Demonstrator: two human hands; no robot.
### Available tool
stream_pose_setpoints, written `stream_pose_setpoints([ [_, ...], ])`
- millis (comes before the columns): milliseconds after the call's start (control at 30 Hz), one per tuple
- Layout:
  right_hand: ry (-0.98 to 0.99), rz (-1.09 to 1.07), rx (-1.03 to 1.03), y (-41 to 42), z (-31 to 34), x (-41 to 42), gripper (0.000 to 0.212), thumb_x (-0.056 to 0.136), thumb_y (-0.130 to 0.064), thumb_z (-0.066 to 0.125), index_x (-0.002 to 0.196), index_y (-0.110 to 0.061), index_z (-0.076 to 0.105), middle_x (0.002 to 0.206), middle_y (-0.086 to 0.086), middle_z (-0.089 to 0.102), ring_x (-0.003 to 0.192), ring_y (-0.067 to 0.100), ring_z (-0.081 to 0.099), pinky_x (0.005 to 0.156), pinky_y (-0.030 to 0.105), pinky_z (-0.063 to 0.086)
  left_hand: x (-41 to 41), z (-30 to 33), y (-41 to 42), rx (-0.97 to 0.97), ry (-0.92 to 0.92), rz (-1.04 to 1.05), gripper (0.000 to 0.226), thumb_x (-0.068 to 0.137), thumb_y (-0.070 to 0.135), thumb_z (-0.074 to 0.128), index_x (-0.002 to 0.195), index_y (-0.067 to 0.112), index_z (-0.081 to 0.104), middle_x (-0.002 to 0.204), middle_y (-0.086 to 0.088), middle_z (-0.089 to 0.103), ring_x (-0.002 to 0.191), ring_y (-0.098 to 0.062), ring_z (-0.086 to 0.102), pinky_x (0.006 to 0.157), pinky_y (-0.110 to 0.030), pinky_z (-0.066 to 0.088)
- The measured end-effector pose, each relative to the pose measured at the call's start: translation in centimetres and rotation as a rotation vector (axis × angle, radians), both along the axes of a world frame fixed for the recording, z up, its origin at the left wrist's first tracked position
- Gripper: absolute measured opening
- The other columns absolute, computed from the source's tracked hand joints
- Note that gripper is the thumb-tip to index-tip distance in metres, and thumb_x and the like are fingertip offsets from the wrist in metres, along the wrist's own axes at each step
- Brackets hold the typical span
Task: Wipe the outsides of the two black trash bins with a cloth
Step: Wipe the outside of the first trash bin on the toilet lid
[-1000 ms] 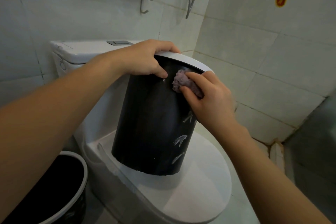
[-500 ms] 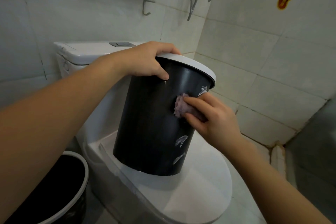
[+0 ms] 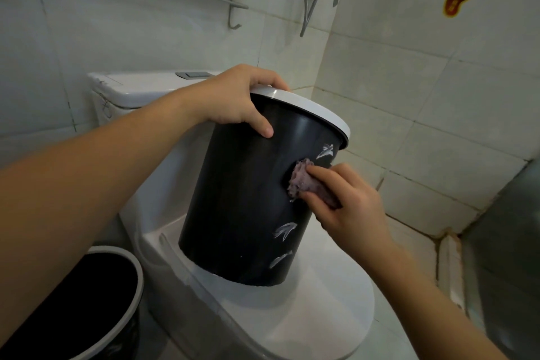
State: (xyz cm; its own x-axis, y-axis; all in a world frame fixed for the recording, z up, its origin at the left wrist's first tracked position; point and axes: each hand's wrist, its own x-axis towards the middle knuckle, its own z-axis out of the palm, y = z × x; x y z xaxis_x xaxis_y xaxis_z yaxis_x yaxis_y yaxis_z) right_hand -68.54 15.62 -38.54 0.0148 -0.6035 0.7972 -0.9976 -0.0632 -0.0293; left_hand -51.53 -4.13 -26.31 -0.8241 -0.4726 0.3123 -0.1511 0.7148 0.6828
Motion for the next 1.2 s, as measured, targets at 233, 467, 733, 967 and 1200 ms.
stream_pose_setpoints([
  [233, -0.024, 0.004, -0.003, 0.2, 0.6, 0.3, 0.039, 0.092, -0.041, 0.06, 0.117, -0.014, 0.071, 0.093, 0.002, 0.062, 0.078, 0.02, 0.059, 0.059, 0.037, 0.053, 0.3, -1.1, -1.1, 0.106, 0.099, 0.008, 0.062, 0.059, 0.0, 0.09, 0.104, 0.037, 0.068, 0.117, 0.001, 0.069, 0.111, -0.018, 0.065, 0.099, -0.04, 0.053],
  [467, 0.007, 0.019, 0.023, -0.3, 1.1, 0.4, 0.04, 0.092, -0.042, 0.059, 0.119, -0.015, 0.071, 0.095, 0.002, 0.063, 0.08, 0.02, 0.06, 0.061, 0.037, 0.054, -0.3, 1.1, -0.5, -0.101, -0.106, 0.046, 0.059, 0.061, 0.004, 0.089, 0.106, 0.028, 0.059, 0.11, -0.001, 0.063, 0.104, -0.024, 0.063, 0.088, -0.04, 0.055],
  [733, 0.045, 0.039, 0.028, -0.4, 1.2, 0.9, 0.04, 0.093, -0.043, 0.059, 0.12, -0.016, 0.07, 0.095, 0.002, 0.062, 0.079, 0.022, 0.06, 0.058, 0.038, 0.053, -1.2, 1.3, 0.8, -0.217, -0.207, 0.032, 0.06, 0.068, 0.018, 0.086, 0.115, 0.042, 0.058, 0.11, 0.008, 0.065, 0.1, -0.015, 0.063, 0.085, -0.033, 0.052],
  [967, 0.084, -0.031, -0.018, -1.4, 4.1, -0.2, 0.039, 0.091, -0.043, 0.058, 0.117, -0.017, 0.071, 0.093, 0.004, 0.063, 0.079, 0.024, 0.06, 0.06, 0.033, 0.05, -1.0, 0.9, 1.0, -0.152, -0.165, 0.021, 0.056, 0.069, 0.02, 0.087, 0.115, 0.037, 0.06, 0.107, 0.012, 0.065, 0.099, -0.012, 0.063, 0.082, -0.031, 0.051],
  [1200, 0.164, 0.039, 0.067, -0.8, 2.7, 0.3, 0.038, 0.09, -0.039, 0.062, 0.119, -0.016, 0.069, 0.096, 0.004, 0.062, 0.081, 0.024, 0.061, 0.062, 0.035, 0.052, -1.1, 0.9, 0.7, -0.167, -0.171, 0.031, 0.057, 0.069, 0.023, 0.088, 0.115, 0.04, 0.059, 0.109, 0.011, 0.065, 0.104, -0.015, 0.062, 0.089, -0.036, 0.05],
])
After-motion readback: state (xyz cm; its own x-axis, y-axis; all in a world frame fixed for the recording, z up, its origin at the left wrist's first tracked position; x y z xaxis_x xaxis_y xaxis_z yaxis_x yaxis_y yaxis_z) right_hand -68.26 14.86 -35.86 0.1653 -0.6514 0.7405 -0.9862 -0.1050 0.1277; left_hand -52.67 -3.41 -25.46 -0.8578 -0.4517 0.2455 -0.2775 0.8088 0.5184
